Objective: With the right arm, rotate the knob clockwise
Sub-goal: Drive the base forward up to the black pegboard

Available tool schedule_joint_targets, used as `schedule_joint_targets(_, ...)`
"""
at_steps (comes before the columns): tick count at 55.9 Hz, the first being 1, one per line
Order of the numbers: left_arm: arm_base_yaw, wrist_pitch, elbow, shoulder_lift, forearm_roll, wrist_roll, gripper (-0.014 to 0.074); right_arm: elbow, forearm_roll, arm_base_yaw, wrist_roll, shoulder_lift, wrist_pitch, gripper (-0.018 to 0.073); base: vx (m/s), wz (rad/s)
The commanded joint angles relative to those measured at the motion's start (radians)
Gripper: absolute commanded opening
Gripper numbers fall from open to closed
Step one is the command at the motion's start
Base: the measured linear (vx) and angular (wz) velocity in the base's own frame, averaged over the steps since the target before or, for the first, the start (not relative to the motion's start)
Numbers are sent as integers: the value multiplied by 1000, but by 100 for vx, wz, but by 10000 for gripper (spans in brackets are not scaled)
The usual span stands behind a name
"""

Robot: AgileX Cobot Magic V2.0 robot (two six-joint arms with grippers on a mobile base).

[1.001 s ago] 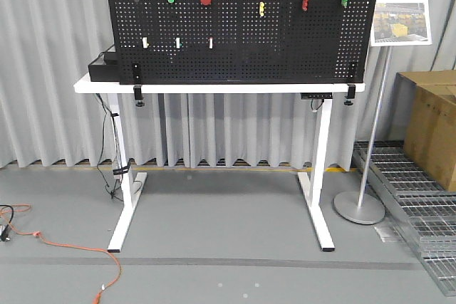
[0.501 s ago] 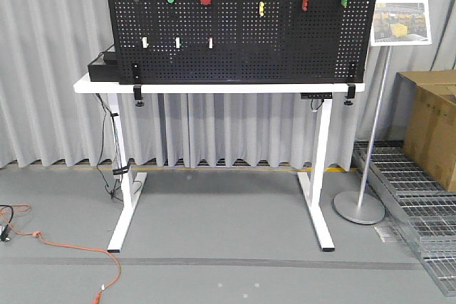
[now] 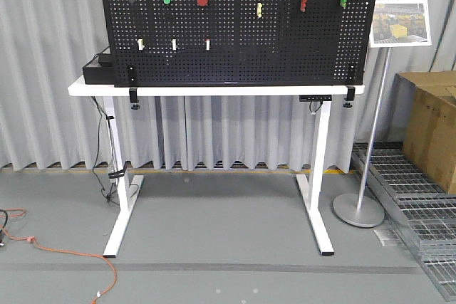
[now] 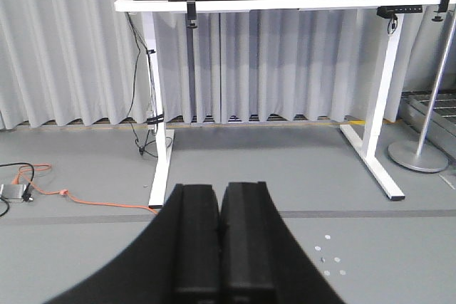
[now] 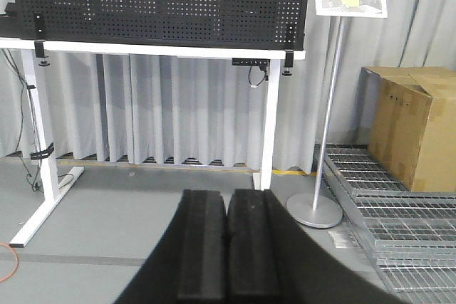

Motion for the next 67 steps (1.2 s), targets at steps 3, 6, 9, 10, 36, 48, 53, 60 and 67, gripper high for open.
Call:
schedule_joint_targets(3,-10,-83,26,-9,-7,0,-6,14,-3,-4,-1,-10,-83,-8,15,-2)
schedule_joint_targets(6,-10,-83,26,-9,-7,0,-6,14,-3,-4,-1,-10,-83,-8,17,-4)
schedule_joint_targets(9,-10,-83,26,-9,-7,0,-6,14,-3,-4,-1,-10,-83,-8,18,-7)
schedule_joint_targets(10,-10,-83,26,-9,-7,0,-6,14,-3,-4,-1,-10,-83,-8,19,-10)
schedule_joint_targets(36,-10,-83,26,-9,-7,0,-6,14,-3,-4,-1,-10,-83,-8,23,-2)
schedule_joint_targets(48,-10,-83,26,-9,-7,0,-6,14,-3,-4,-1,-10,-83,-8,28,12)
schedule_joint_targets(53,-10,-83,26,-9,-7,0,-6,14,-3,-4,-1,-10,-83,-8,31,12)
schedule_joint_targets(60,-10,-83,26,-9,-7,0,-6,14,-3,-4,-1,-10,-83,-8,32,10)
schedule_joint_targets(67,-10,-83,26,-9,-7,0,-6,14,-3,-4,-1,-10,-83,-8,32,6)
